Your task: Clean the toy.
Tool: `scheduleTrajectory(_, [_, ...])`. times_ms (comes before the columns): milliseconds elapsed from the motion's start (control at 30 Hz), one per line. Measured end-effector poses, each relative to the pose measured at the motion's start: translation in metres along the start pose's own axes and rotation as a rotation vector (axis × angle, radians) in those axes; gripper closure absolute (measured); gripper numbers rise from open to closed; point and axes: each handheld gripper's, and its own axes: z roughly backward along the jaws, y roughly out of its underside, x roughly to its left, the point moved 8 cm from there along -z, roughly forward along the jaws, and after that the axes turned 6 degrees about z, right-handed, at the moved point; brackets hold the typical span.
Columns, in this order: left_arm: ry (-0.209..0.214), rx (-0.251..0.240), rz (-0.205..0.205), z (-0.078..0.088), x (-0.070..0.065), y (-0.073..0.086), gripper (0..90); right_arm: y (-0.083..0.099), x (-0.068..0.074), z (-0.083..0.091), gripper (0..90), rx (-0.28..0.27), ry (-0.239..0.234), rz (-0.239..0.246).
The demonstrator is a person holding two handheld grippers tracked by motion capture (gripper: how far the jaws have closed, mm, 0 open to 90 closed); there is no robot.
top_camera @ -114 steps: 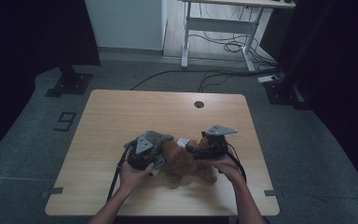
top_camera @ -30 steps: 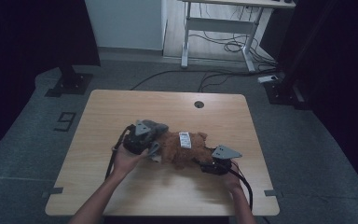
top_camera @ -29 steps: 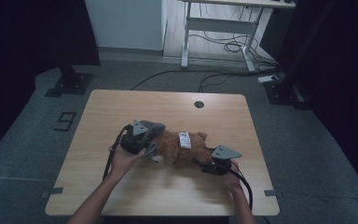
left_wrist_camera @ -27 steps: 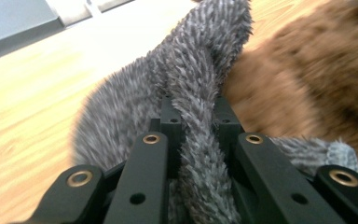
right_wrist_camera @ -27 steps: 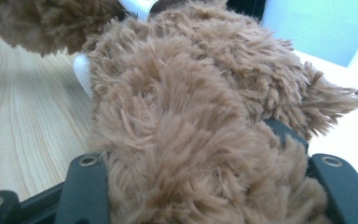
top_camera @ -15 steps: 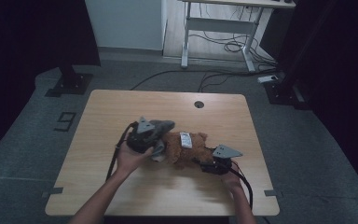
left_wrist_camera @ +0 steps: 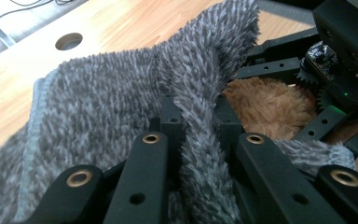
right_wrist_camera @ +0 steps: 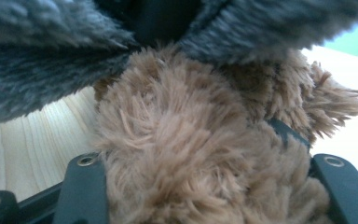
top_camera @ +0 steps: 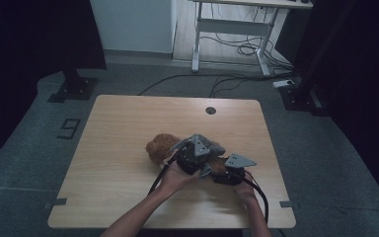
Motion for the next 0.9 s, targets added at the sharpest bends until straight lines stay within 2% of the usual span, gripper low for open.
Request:
scheduleTrajectory(100, [-0.031, -0.014, 0.001, 0.007, 0.008, 0.004, 79.3, 0.0, 0.0, 0.0, 40.1, -0.001, -0.002, -0.001])
scheduleTrajectory(167, [-0.058, -0.021, 0.017, 0.012, 0.019, 0.008, 79.4, 0.0, 0.0, 0.0, 40.1, 0.0, -0.002, -0.004])
scheduleTrajectory(267, [-0.083, -0.022, 0.054, 0.021, 0.04, 0.017, 79.5, 0.0, -0.001, 0.0, 40.1, -0.005, -0.001, -0.016])
scheduleTrajectory(333, [-0.088, -0.041, 0.094, 0.026, 0.053, 0.023, 79.5, 0.0, -0.001, 0.0, 40.1, -0.006, -0.002, -0.015])
scheduleTrajectory(433, [-0.123, -0.065, 0.131, 0.039, 0.071, 0.029, 79.6, 0.0, 0.0, 0.0, 40.0, -0.003, 0.0, -0.003])
scheduleTrajectory(500, [-0.158, -0.046, 0.14, 0.044, 0.085, 0.037, 79.7, 0.0, 0.0, 0.001, 40.0, -0.002, 0.001, -0.009])
scheduleTrajectory(567, [-0.134, -0.052, 0.191, 0.049, 0.096, 0.046, 79.8, 0.0, -0.001, 0.001, 39.9, -0.003, -0.001, -0.017])
scheduleTrajectory(700, [-0.167, -0.069, 0.213, 0.06, 0.11, 0.058, 79.8, -0.001, 0.0, 0.0, 39.9, -0.002, 0.001, -0.007])
scheduleTrajectory(833, [-0.197, -0.063, 0.234, 0.068, 0.121, 0.064, 79.9, -0.001, 0.0, 0.0, 39.9, -0.002, 0.002, -0.012])
scheduleTrajectory(900, [-0.19, -0.074, 0.249, 0.072, 0.121, 0.061, 79.8, -0.001, -0.001, 0.0, 39.9, 0.0, 0.0, -0.016])
